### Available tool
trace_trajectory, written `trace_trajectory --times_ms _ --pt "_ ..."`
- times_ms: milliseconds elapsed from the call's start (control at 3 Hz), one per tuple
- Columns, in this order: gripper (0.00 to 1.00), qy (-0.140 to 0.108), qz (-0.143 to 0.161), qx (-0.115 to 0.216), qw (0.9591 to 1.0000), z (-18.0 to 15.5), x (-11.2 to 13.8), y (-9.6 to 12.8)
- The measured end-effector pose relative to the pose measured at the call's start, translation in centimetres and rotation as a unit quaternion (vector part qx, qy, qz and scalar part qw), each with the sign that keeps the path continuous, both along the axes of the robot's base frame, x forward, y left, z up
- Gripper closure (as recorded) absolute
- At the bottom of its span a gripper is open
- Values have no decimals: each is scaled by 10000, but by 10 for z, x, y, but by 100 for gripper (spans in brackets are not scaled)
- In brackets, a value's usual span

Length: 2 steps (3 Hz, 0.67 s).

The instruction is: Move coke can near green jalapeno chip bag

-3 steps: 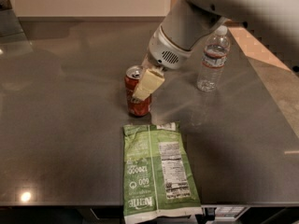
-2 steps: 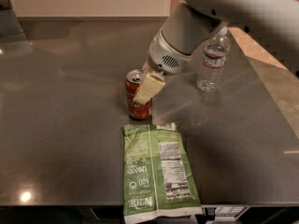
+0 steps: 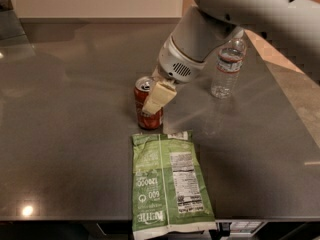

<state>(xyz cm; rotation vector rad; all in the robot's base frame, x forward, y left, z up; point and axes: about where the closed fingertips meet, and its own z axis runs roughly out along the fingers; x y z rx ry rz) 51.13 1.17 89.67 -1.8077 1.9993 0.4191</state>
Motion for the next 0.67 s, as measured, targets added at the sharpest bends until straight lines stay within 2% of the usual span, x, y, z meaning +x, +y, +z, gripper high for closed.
trace_trajectory --times_ms 333,667 --pt "0 -8 8 -5 10000 1 -1 1" --pt "0 -8 8 -5 10000 1 -1 1"
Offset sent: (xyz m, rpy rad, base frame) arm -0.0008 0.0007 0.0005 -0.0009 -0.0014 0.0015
